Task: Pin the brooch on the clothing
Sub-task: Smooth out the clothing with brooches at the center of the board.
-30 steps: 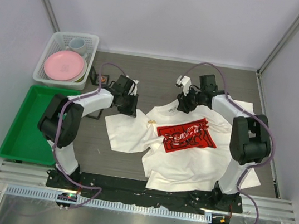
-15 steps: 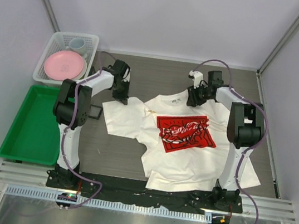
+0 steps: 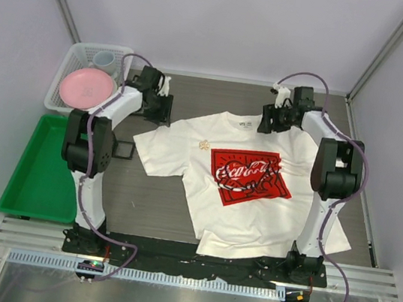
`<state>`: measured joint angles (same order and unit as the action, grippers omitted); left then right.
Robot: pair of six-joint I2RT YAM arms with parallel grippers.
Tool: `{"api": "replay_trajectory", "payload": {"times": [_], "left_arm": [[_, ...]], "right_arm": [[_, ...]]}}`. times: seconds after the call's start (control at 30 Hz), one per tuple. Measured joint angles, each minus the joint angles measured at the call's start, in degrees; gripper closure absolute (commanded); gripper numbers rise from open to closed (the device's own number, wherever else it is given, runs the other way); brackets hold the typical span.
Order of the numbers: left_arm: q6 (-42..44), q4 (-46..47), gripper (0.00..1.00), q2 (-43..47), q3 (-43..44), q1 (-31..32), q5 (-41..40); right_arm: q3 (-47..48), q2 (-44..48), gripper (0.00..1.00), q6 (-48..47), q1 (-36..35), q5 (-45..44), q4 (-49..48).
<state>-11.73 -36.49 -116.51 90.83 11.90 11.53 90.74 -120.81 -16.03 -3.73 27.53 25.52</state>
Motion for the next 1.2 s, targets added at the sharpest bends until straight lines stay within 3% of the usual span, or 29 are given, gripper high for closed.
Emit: {"api": "replay_trajectory", "payload": {"times": [0.07, 0.2, 0.33, 0.5, 0.7, 0.9, 1.2], "left_arm": [[1.77, 0.35, 0.34, 3.8, 0.0, 0.04, -1.09], [7.34, 0.63, 0.32, 12.59, 1.25, 0.09, -6.4], [13.31, -1.33, 0.31, 13.86, 7.02, -0.13, -10.78], [19.08, -5.07, 0.35, 9.86, 11.04, -1.92, -11.85], [25.88, -8.66, 0.46, -1.64, 18.49, -4.66, -14.69], [31.61, -10.36, 0.47, -9.2, 24.85, -5.11, -18.49], [36.52, -10.47, 0.49, -13.22, 25.31, -5.03, -22.01]], "right_arm": [[0.0, 2.86, 0.33, 0.61, 0.0, 0.68, 0.2], [-0.04, 11.8, 0.27, 1.01, 0.0, 1.46, 0.04], [-0.96, 20.13, 0.23, 1.31, -0.02, 1.44, -0.96], [-5.27, 26.43, 0.22, 2.75, -0.02, 0.66, -1.2], [-12.07, 27.23, 0.22, 6.34, 0.0, -1.55, -0.02], [-13.86, 27.23, 0.22, 10.34, 0.0, -2.8, -0.42], [-13.86, 26.71, 0.22, 15.98, -0.02, -3.1, -2.71]]}}
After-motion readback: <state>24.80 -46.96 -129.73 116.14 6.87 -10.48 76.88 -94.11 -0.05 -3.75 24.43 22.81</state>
